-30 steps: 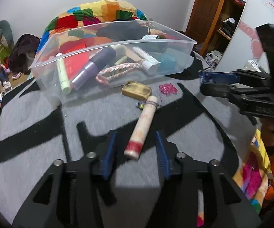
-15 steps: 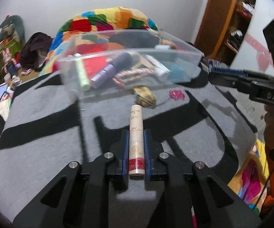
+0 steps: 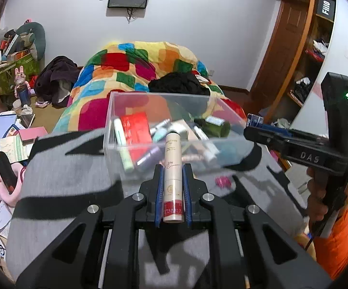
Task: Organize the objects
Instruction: 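Drop the spray can into the box with the left gripper while the right gripper drops the Max box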
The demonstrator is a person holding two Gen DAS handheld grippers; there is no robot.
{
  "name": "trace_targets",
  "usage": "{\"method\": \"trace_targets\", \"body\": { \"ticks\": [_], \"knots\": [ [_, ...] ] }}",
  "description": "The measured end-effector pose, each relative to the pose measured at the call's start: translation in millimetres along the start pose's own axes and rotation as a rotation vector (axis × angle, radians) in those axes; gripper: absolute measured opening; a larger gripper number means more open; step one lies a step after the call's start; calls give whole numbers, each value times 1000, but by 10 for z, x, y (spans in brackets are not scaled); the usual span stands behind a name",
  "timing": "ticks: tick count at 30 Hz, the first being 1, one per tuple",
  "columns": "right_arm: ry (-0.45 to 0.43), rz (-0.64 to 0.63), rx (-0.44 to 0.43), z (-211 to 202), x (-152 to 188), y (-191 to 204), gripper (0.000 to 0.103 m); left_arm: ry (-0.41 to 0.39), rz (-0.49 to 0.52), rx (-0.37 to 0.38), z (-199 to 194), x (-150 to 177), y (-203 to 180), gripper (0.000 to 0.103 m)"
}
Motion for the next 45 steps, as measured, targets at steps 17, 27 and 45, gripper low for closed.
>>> {"method": "trace_targets", "body": {
  "ticks": [17, 27, 45],
  "knots": [
    [76, -41, 46, 561, -160, 240, 46, 86, -90, -14, 622, -384, 287, 14],
    [57, -58, 21, 395, -117, 214, 51, 63, -41, -10, 511, -375, 140, 16],
    [77, -119, 34, 158, 365, 115, 51, 70, 25, -19, 286, -50, -103, 46]
  ]
}}
Point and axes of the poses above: each gripper's, at about its wrist camera, not at the fingertips, and z roughly the way its jaws point, y to its left, x to its underside, the point moved 6 cm from there along z, roughly the way its jaws point, and after that the axes turned 11 degrees about x, right-handed, at the moved point
